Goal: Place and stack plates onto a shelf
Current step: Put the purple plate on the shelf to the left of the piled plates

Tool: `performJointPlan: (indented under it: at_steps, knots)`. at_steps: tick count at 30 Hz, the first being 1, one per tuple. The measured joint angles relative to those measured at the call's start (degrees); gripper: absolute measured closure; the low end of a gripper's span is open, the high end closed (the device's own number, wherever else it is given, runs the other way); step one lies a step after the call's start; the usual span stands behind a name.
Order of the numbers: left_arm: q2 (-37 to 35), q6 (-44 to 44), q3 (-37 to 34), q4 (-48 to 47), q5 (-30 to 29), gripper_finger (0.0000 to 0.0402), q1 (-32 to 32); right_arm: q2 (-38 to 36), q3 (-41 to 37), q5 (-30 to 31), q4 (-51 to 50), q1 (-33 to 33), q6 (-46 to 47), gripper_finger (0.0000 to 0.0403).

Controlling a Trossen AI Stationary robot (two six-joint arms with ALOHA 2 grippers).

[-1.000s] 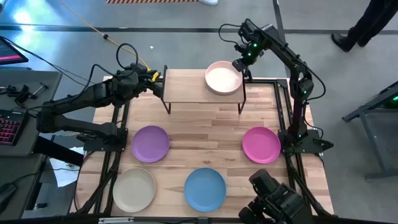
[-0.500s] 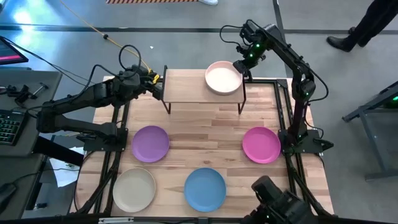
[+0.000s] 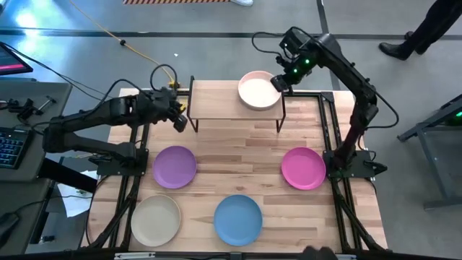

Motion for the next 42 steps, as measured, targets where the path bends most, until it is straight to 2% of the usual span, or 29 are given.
performJointPlan:
  at_steps: [7, 16, 23, 29, 42]
  knots:
    - [3.62, -4.62, -0.07, -7.87, 2.44, 0.0318, -5.91, -2.12, 0.0, 0.79, 0.02, 9.69, 6.44, 0.0289]
    - [11.07, -13.29, -0.07, -10.66, 4.58, 0.0318, -14.0, -2.13, 0.0, 8.23, 0.02, 23.73, 14.72, 0.0289]
    - [17.23, -18.45, -0.07, -11.2, 5.7, 0.0318, -19.48, -2.13, 0.0, 12.84, 0.04, 32.02, 19.92, 0.0289]
    - [22.5, -22.68, -0.07, -11.2, 7.11, 0.0318, -22.65, -2.13, 0.0, 12.9, 0.04, 36.38, 20.29, 0.0289]
    - [32.95, -39.61, -0.04, -11.07, 13.08, 0.0318, -27.12, -2.13, 0.0, 11.1, 0.04, 41.15, 16.25, 0.0289]
